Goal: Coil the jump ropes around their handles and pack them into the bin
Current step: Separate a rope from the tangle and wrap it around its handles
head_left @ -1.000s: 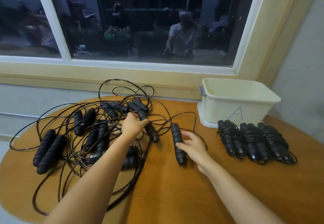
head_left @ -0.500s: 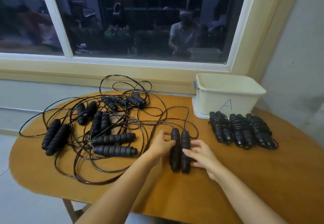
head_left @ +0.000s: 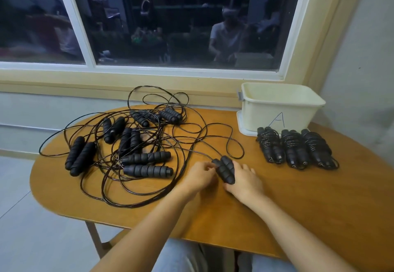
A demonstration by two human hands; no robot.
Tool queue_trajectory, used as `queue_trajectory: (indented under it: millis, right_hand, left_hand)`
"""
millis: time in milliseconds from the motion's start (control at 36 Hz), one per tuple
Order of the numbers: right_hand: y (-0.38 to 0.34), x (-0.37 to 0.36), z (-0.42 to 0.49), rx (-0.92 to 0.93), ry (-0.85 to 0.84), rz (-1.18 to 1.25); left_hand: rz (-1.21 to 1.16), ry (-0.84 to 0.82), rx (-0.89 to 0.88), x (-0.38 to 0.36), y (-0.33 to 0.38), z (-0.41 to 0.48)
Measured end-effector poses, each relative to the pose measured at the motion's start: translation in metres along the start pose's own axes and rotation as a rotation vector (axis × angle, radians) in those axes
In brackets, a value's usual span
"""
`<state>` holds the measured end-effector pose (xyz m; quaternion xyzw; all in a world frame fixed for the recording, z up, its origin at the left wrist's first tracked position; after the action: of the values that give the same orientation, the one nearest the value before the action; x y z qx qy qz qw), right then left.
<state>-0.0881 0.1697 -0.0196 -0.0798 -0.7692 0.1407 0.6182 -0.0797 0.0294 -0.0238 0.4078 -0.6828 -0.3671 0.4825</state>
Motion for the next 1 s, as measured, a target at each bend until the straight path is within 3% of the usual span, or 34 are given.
queue_trajectory:
  millis: [83, 222, 333, 417, 500, 583, 667, 861, 1000]
  right_hand:
    - [0.004, -0.002, -0.002, -0.024, 0.009, 0.131]
    - [-0.002, -0.015, -0.010, 0.050, -0.042, 0.622]
    - [-0.013, -0.011, -0.017, 0.219, -0.127, 0.682]
    - [-0.005, 0.018, -0.009, 0.262, -0.005, 0.618]
    - [-0.014, 0.050, -0.003, 0.357, 0.185, 0.276]
    - [-0.036, 0.050, 0.008, 0.488, 0.122, -0.064]
    - [-0.060, 0.033, 0.012, 0.753, 0.065, -0.354]
    - [-0.073, 0.008, 0.021, 0.998, -0.006, -0.373]
    - [-0.062, 0.006, 0.023, 1.048, 0.019, -0.421]
  left_hand:
    - [-0.100, 0.039, 0.056, 0.003, -0.005, 0.002]
    - [-0.491, -0.081, 0.133, -0.011, -0.016, 0.008]
    - [-0.611, -0.064, 0.165, -0.006, -0.025, 0.009]
    - [-0.519, -0.094, 0.191, -0.001, -0.029, 0.008]
    - [-0.308, -0.207, 0.166, 0.001, -0.020, 0.005]
    - [-0.023, -0.347, 0.080, 0.003, -0.005, 0.000]
    - [0.297, -0.425, -0.022, 0.007, 0.006, -0.005]
    - [0.708, -0.458, -0.119, 0.024, 0.017, -0.013]
    - [0.960, -0.314, -0.065, 0.033, 0.004, -0.007]
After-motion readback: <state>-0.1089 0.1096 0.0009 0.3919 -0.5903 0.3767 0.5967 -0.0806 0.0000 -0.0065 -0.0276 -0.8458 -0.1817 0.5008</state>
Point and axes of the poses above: each hand's wrist, its own z-axis towards the middle knuckle, its own x-axis out of the back of the hand, y = z × x, the point moved 9 cm from there along z, towards the middle knuckle, and after that the axes turned 8 degrees about -y, right-handed, at the moved point
